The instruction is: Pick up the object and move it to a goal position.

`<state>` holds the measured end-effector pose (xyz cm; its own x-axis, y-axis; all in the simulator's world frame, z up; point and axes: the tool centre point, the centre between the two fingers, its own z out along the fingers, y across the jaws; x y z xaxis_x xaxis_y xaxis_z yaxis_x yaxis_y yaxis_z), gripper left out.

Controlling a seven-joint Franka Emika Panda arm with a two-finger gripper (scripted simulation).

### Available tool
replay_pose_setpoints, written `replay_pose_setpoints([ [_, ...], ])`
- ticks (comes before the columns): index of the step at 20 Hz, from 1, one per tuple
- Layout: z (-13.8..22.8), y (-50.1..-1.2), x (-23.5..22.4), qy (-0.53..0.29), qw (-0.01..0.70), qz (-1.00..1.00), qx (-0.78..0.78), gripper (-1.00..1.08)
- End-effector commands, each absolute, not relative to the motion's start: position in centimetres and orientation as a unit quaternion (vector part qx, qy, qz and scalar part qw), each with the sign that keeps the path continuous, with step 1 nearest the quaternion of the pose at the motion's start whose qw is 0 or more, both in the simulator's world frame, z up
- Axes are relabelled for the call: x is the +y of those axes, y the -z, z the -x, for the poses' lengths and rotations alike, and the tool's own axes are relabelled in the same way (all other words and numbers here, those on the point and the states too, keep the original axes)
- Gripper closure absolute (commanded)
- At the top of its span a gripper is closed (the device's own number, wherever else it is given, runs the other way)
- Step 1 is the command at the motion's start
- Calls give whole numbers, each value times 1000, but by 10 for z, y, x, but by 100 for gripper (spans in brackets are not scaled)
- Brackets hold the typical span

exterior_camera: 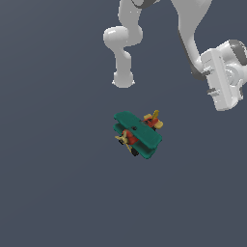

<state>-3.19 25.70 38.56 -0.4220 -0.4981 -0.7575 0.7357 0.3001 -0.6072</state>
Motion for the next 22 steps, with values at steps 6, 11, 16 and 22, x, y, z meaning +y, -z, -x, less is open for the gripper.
replay_pose_setpoints([
  [6, 18, -323, 250, 654, 471, -9, 591, -20],
  [11, 11, -277, 240, 695, 426, 50, 577, -20],
  [16, 6, -230, 227, 730, 376, 107, 561, -20],
  [22, 4, -177, 209, 760, 316, 168, 542, -20],
])
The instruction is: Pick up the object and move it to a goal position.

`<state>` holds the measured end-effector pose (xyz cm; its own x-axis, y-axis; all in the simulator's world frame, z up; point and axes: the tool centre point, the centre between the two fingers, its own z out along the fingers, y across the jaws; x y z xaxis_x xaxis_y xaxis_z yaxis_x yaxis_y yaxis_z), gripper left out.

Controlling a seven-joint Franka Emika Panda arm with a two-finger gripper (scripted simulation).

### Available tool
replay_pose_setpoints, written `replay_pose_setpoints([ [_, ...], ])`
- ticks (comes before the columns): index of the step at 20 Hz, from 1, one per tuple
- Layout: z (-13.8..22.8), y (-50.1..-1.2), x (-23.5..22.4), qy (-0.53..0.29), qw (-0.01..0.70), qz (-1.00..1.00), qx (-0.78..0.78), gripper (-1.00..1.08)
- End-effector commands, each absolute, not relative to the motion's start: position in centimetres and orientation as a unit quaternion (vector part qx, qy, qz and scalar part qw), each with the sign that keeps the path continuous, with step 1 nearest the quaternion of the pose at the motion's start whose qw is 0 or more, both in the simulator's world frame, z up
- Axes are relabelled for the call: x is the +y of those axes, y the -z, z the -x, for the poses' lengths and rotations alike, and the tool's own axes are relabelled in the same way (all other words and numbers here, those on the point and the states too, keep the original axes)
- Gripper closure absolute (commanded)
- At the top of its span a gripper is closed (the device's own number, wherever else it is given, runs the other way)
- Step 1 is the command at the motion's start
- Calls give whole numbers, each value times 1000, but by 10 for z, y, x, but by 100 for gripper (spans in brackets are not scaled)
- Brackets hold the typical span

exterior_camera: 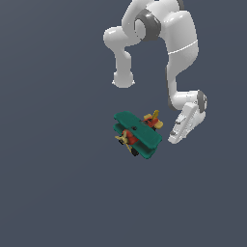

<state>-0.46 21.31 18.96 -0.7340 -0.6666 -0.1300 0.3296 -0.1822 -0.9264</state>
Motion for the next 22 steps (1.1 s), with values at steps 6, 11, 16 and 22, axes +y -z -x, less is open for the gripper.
replay_pose_setpoints([
  [6, 6, -141, 195, 776, 274, 209, 529, -20],
  [11, 7, -125, 188, 782, 255, 227, 522, -20],
  [16, 6, -129, 190, 780, 256, 226, 524, -20],
  [22, -6, -131, 173, 782, 252, 229, 522, -20],
])
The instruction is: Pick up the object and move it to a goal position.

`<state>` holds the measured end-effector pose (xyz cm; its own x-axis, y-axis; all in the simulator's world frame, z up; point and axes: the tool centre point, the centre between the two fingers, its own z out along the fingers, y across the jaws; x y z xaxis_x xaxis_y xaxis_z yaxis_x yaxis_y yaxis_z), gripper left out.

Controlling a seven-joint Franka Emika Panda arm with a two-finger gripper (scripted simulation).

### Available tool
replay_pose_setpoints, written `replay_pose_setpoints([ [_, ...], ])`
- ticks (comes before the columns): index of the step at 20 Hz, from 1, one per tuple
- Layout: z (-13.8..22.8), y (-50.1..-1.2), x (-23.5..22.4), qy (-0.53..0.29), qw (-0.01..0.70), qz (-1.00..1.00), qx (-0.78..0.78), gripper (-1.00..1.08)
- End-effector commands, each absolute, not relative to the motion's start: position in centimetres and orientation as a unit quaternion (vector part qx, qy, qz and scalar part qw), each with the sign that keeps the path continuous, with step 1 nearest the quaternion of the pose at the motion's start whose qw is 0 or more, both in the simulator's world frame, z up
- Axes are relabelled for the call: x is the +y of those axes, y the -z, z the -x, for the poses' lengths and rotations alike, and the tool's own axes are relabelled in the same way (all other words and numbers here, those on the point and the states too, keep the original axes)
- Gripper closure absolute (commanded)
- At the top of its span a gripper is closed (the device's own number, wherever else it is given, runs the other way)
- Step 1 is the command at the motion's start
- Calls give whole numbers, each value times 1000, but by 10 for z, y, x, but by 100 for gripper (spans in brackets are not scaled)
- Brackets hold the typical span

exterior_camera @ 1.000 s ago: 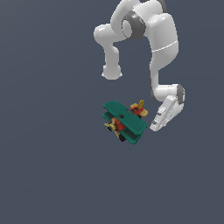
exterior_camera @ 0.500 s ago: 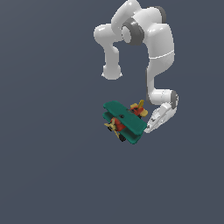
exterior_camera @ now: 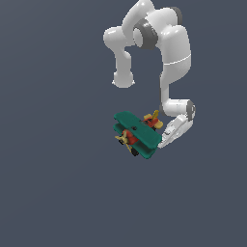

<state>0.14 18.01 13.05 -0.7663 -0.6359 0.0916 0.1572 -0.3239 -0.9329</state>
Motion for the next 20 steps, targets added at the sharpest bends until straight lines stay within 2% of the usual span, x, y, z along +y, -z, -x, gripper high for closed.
replay_pose_setpoints([
  [1, -9, -132, 169, 782, 251, 230, 522, -20],
  [5, -13, -133, 161, 783, 249, 232, 521, -20],
  [6, -13, -133, 161, 783, 249, 232, 521, 108],
  [20, -12, -135, 159, 783, 248, 232, 521, 108],
])
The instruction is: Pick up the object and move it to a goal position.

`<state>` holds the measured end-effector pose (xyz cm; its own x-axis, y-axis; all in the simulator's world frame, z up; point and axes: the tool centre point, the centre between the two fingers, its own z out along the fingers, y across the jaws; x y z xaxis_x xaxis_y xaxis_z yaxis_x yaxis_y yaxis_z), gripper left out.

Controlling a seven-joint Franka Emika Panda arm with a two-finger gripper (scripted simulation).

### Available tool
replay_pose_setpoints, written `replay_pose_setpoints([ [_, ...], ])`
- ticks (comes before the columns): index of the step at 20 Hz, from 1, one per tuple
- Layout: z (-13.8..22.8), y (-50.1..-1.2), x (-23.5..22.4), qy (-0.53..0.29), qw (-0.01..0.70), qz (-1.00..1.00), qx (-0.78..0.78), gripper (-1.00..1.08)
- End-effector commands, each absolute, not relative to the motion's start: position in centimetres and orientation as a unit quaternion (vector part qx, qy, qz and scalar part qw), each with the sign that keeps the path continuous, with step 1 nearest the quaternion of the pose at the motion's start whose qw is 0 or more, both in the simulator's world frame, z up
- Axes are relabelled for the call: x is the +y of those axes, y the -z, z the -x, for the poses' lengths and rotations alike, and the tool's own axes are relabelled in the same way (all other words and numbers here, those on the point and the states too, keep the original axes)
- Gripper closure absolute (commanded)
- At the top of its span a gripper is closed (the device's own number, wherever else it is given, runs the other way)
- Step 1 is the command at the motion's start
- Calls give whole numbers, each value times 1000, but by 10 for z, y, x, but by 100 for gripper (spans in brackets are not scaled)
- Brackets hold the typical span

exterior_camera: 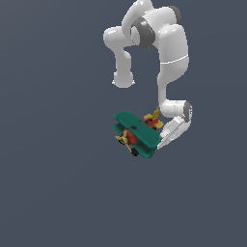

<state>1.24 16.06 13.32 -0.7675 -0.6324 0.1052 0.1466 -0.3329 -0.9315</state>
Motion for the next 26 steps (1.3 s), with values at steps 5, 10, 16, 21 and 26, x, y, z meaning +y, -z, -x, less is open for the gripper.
replay_pose_setpoints([
  [5, -10, -146, 151, 783, 248, 232, 522, 108],
  [10, -6, -168, 137, 782, 247, 233, 523, 108],
  [16, 3, -210, 110, 781, 246, 233, 524, 108],
  [21, 12, -256, 80, 781, 245, 233, 526, 108],
  [26, 20, -304, 50, 780, 244, 233, 527, 108],
])
